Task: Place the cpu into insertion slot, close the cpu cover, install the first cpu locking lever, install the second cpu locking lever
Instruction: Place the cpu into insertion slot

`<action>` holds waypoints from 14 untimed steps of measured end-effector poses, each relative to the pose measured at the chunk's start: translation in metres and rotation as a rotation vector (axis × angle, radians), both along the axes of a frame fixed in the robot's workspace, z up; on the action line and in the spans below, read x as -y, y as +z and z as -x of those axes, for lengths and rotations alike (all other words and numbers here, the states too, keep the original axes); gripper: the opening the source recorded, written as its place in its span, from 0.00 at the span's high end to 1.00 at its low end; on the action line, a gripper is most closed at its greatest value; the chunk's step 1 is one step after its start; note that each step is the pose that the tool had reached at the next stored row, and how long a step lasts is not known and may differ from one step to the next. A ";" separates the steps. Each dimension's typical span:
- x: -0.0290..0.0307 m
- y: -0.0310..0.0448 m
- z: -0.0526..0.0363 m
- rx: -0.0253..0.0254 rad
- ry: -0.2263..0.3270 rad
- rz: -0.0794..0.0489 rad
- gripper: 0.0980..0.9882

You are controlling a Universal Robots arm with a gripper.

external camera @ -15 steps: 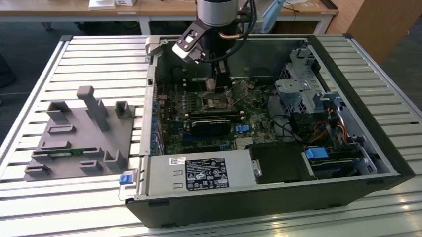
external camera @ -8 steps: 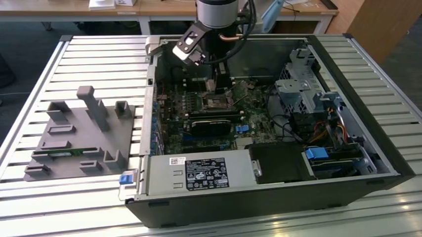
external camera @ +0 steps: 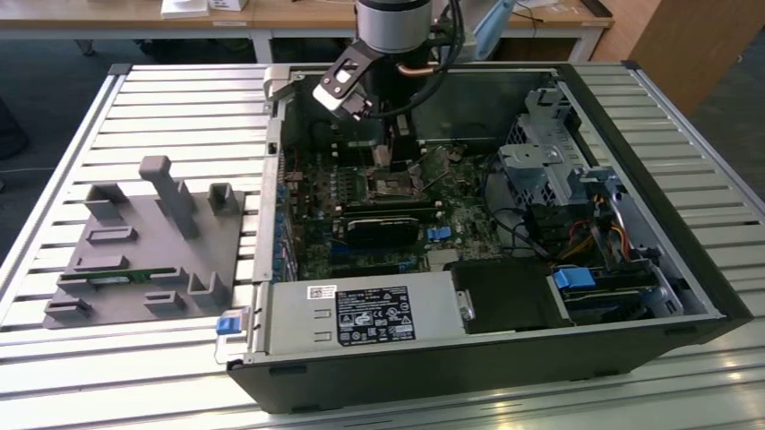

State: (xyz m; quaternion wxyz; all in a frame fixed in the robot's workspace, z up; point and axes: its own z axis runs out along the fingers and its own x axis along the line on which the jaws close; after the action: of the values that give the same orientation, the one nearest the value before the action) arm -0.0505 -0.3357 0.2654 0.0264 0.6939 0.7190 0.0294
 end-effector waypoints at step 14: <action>0.0000 -0.0019 0.0000 0.0000 0.000 0.000 0.50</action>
State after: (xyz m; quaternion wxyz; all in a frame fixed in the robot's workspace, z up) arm -0.0505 -0.3357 0.2635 0.0264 0.6939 0.7190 0.0294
